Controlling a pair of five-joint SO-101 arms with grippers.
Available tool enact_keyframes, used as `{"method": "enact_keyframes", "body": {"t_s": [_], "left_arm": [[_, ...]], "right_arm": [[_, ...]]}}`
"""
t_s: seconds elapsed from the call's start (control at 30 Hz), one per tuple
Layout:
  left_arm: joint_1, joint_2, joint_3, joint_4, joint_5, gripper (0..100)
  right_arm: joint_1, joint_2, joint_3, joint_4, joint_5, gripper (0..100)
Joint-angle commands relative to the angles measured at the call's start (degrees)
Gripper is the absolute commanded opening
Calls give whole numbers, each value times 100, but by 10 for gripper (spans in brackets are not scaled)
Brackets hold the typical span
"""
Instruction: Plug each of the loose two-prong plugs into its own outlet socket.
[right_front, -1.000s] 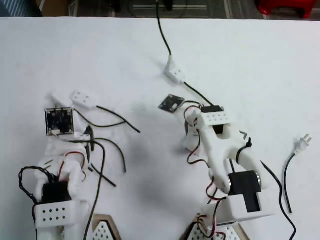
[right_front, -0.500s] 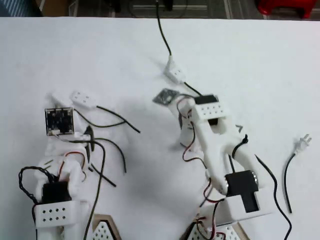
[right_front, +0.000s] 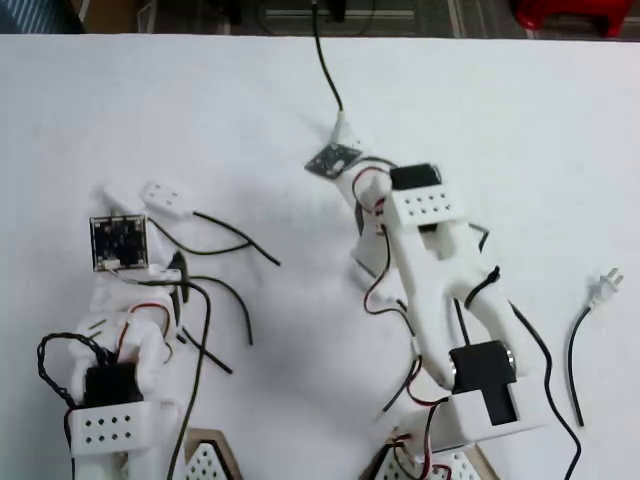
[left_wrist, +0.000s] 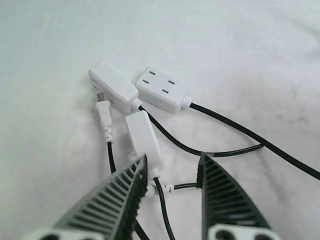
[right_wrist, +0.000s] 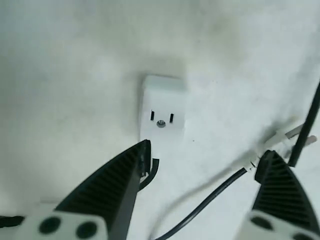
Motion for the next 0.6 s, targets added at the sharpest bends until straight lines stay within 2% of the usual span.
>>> {"method": "enact_keyframes", "body": {"t_s": [0.0,0.13,0.33,0.57], "left_arm": [[48,-75,-44,9,-62,173],[48,-75,-44,9,-62,173],[48,-75,-44,9,-62,173],[48,-75,-44,9,-62,173]], "right_arm": [[48,-48,730,-910,-35,333],[-48,-48,1275,-1314,-26,333],[-347,-48,1468,-1288,-79,333],[-356,330,1495,-1314,-79,332]]}}
